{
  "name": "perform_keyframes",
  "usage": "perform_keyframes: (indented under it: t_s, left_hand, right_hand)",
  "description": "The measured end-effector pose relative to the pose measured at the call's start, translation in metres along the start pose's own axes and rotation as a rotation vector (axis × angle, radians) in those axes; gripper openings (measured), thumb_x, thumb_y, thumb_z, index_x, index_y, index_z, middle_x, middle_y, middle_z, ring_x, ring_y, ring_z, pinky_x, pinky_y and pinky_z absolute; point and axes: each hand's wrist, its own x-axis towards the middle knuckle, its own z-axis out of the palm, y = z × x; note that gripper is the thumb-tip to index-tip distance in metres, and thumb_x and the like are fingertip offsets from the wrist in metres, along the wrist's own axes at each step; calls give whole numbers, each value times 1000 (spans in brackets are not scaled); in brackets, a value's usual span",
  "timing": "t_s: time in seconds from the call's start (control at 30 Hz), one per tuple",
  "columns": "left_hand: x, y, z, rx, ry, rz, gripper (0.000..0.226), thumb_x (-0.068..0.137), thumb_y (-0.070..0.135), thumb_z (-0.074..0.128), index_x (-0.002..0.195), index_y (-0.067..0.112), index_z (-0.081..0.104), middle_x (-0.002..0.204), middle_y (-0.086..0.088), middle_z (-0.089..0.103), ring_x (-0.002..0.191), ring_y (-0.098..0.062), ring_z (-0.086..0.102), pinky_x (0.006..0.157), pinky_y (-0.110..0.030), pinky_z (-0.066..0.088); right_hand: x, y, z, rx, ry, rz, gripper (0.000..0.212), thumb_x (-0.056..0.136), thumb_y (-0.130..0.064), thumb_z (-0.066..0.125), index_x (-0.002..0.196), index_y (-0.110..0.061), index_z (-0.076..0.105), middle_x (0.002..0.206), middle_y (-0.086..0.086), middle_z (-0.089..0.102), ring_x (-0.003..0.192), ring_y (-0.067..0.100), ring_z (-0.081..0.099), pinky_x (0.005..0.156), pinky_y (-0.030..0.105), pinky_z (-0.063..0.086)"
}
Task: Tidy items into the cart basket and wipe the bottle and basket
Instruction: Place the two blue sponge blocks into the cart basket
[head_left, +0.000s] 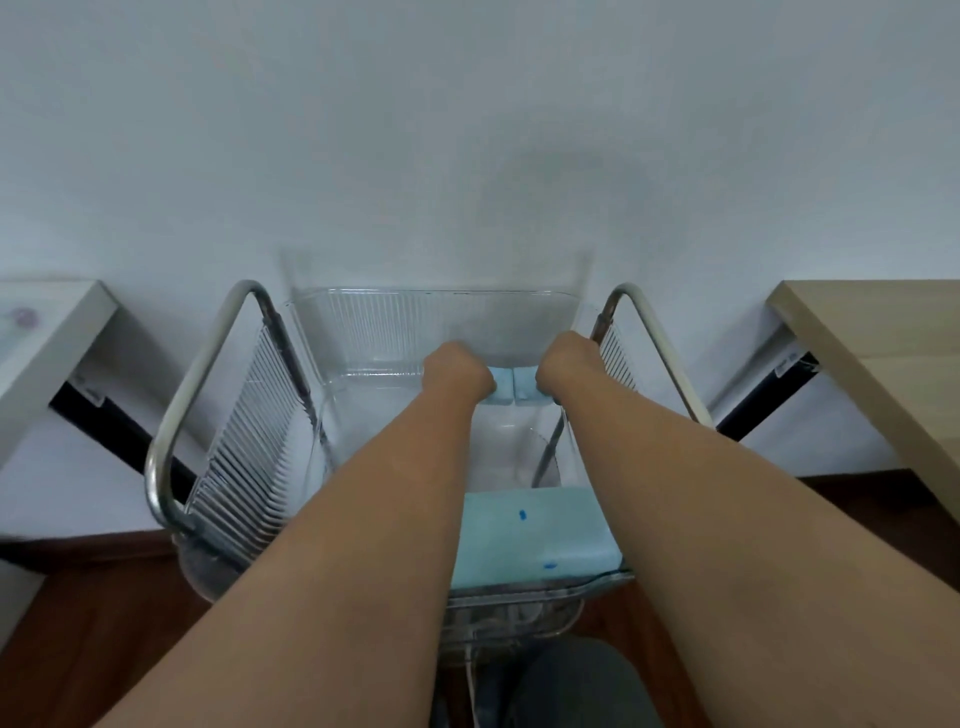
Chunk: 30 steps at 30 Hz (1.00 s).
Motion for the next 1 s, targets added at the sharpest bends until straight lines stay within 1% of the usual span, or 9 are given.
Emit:
perform_keyframes:
  t_s: [0.27, 0.33, 0.4, 0.47, 0.6, 0.7, 0.83, 0.9, 1.0]
  left_hand:
    - [6, 2, 5, -38, -36, -43, 22, 84, 16, 69, 70, 11, 52, 78, -5, 71, 81, -21, 74, 82, -30, 58]
    - [2, 1, 2, -70, -51, -45, 20, 85, 16, 68, 73, 11, 54, 69, -3, 67, 77, -21, 74, 80, -29, 58]
    - [-2, -2, -3, -75, -54, -22, 11, 86, 17, 68, 85, 9, 61, 80, -6, 69, 82, -23, 74, 79, -28, 58]
    - [-9, -5, -11, -95, -14, 1, 11, 86, 17, 66, 93, 9, 63, 90, -9, 67, 84, -26, 70, 73, -28, 55]
    - [-32, -8, -34, -187, 86, 44, 3, 85, 10, 58, 86, 8, 60, 105, -13, 66, 91, -30, 64, 65, -27, 43]
    - [-52, -9, -62, -214, 140, 124, 9, 87, 9, 55, 85, 16, 62, 95, -5, 61, 99, -27, 61, 66, -22, 42]
    - [-89, -19, -115, -309, 266, 231, 38, 89, 16, 57, 126, 15, 63, 120, -3, 66, 95, -15, 61, 74, -18, 46]
    - [-111, -32, -152, -341, 375, 300, 37, 87, 18, 59, 124, 19, 66, 111, 2, 69, 84, -10, 61, 62, -9, 41]
    - [-140, -68, -219, -380, 522, 348, 30, 84, 20, 63, 113, 22, 71, 90, 5, 71, 75, -7, 61, 67, -13, 44]
  right_hand:
    - [-1, -1, -6, -46, -56, -15, 13, 86, -8, 59, 99, -6, 61, 103, 13, 64, 105, 25, 63, 65, 25, 39]
    - [-4, 0, -10, -75, -62, -42, 9, 87, -11, 56, 95, -7, 59, 96, 12, 61, 104, 25, 64, 62, 26, 41]
    - [-9, -1, -18, -111, -47, -80, 15, 89, -13, 53, 99, -5, 61, 99, 10, 63, 104, 25, 64, 61, 26, 43]
    - [-16, -2, -32, -97, -24, -110, 11, 88, -10, 51, 80, -5, 57, 84, 9, 59, 100, 27, 64, 66, 28, 46]
    - [-34, -8, -68, 205, 41, -136, 25, 82, -5, 52, 60, -8, 40, 62, 8, 46, 73, 27, 58, 46, 25, 35]
    - [-56, -16, -91, 488, 33, -135, 23, 79, -8, 55, 60, -8, 42, 56, 8, 49, 48, 22, 53, 41, 20, 32]
    - [-90, -41, -107, 963, -112, -267, 22, 76, 3, 55, 66, -12, 43, 67, 10, 35, 58, 19, 33, 53, 32, 25]
    - [-112, -58, -114, 1133, -144, -376, 16, 76, 6, 50, 77, -10, 47, 73, 9, 32, 58, 17, 26, 56, 31, 17]
    - [-145, -98, -118, 1274, -235, -529, 16, 77, 10, 46, 80, -6, 49, 76, 11, 29, 62, 18, 22, 66, 36, 13]
